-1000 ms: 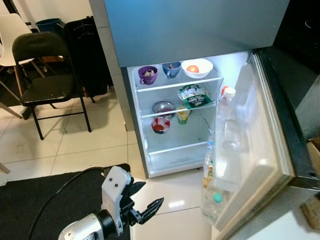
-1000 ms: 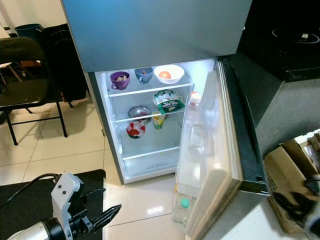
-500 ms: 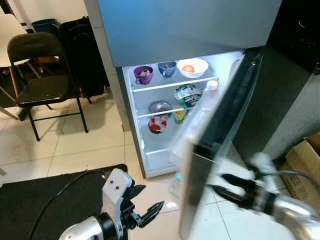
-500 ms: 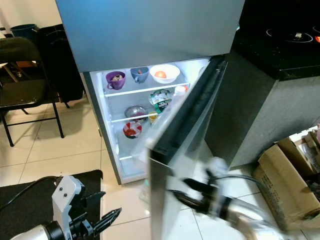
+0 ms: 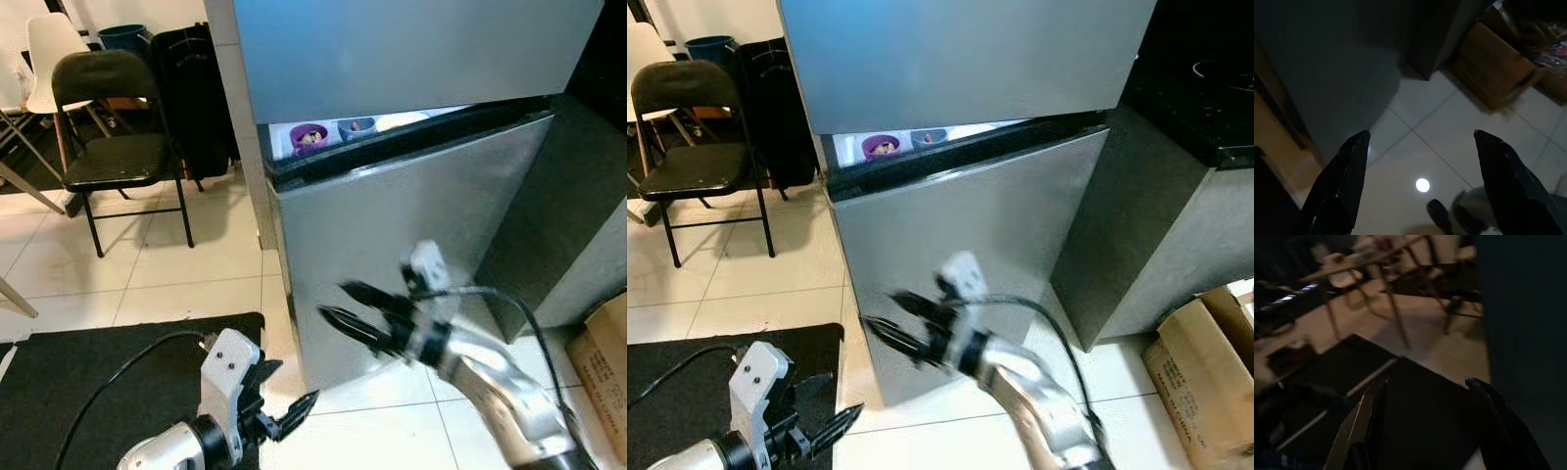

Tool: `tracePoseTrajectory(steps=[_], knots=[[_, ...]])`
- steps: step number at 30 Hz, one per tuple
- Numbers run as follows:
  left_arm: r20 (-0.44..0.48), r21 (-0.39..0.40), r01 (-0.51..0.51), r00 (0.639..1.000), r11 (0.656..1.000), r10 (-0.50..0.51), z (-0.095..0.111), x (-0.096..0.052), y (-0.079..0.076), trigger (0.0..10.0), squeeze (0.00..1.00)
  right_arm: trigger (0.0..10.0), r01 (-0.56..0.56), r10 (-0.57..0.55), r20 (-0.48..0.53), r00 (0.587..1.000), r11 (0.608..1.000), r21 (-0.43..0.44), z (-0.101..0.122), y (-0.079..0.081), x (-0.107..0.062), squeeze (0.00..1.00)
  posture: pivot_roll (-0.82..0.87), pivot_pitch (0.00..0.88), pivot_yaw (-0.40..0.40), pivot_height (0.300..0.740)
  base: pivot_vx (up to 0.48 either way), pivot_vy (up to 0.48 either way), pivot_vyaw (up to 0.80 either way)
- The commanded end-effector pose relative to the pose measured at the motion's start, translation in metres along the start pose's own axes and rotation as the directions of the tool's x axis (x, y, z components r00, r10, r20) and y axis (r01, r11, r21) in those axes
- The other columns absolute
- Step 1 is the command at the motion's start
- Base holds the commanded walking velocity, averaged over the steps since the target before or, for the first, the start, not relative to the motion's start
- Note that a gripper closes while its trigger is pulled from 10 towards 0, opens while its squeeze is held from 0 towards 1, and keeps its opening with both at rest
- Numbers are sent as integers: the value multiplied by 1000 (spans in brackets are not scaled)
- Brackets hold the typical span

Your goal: Restocking fridge

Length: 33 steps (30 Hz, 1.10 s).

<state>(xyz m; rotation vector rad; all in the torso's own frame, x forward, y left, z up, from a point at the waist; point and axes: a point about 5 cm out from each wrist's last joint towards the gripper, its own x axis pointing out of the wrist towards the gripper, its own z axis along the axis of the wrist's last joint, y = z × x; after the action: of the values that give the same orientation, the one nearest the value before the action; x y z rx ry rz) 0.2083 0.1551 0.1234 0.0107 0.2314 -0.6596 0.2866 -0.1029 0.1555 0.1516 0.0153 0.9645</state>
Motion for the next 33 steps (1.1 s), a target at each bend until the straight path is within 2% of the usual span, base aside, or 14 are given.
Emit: tracePoseTrajectory(steps=[1,2,5,14,15,19,20,22,23,26,28,30,31,33], knots=[[23,-6,-46,999,999,46,2,3,5,10000,0,10000,48,-48,-9,999,999,5,-3,-3,-4,0,-80,151,26,736,0,0,0],[47,-1,-75,996,997,75,7,8,11,10000,0,10000,101,-101,-32,994,995,9,-9,-6,-9,0,-80,151,26,736,0,0,0],[70,5,-100,993,995,100,13,12,16,10000,0,10000,148,-147,-58,987,989,4,-16,-8,-13,0,-86,150,26,736,0,0,0],[95,12,-186,978,983,184,18,17,28,10000,0,10000,241,-241,-71,968,970,-15,-23,-15,-18,0,-86,147,32,736,0,0,0],[98,12,-225,970,974,223,16,19,30,10000,0,10000,261,-264,-90,960,964,-39,-29,-16,-18,0,-84,146,32,736,0,0,0],[96,17,-269,959,963,267,13,20,32,10000,0,10000,293,-299,-112,948,954,-71,-37,-16,-19,0,-84,146,32,736,0,0,0],[100,27,-320,943,947,316,11,20,35,10000,0,10000,315,-329,-134,935,942,-115,-44,-17,-20,0,-85,143,34,736,0,0,0],[104,33,-343,935,939,338,10,19,37,10000,0,10000,324,-341,-143,929,937,-133,-47,-17,-21,0,-85,143,34,736,0,0,0],[150,73,-394,913,916,380,14,19,39,10000,0,10000,383,-406,-134,904,908,-168,-52,-20,-23,0,-84,143,33,736,0,0,0],[163,63,-387,914,920,373,18,20,38,10000,0,10000,464,-480,-82,874,872,-157,-50,-24,-24,0,-80,139,32,736,0,0,0],[156,61,-377,918,924,364,17,21,37,10000,0,10000,482,-496,-69,866,863,-152,-48,-25,-24,0,-80,139,32,736,0,0,0],[101,46,-373,924,927,368,4,20,38,10000,0,10000,531,-545,-65,836,833,-153,-50,-28,-24,0,-83,132,35,736,0,0,0],[101,46,-373,924,927,368,4,20,38,10000,0,10000,531,-545,-65,836,833,-153,-50,-28,-24,0,-83,132,35,736,0,0,0],[16,10,-402,915,915,402,-21,16,39,10000,0,10000,582,-601,-100,793,796,-169,-65,-29,-28,0,-83,129,34,736,0,0,0]])
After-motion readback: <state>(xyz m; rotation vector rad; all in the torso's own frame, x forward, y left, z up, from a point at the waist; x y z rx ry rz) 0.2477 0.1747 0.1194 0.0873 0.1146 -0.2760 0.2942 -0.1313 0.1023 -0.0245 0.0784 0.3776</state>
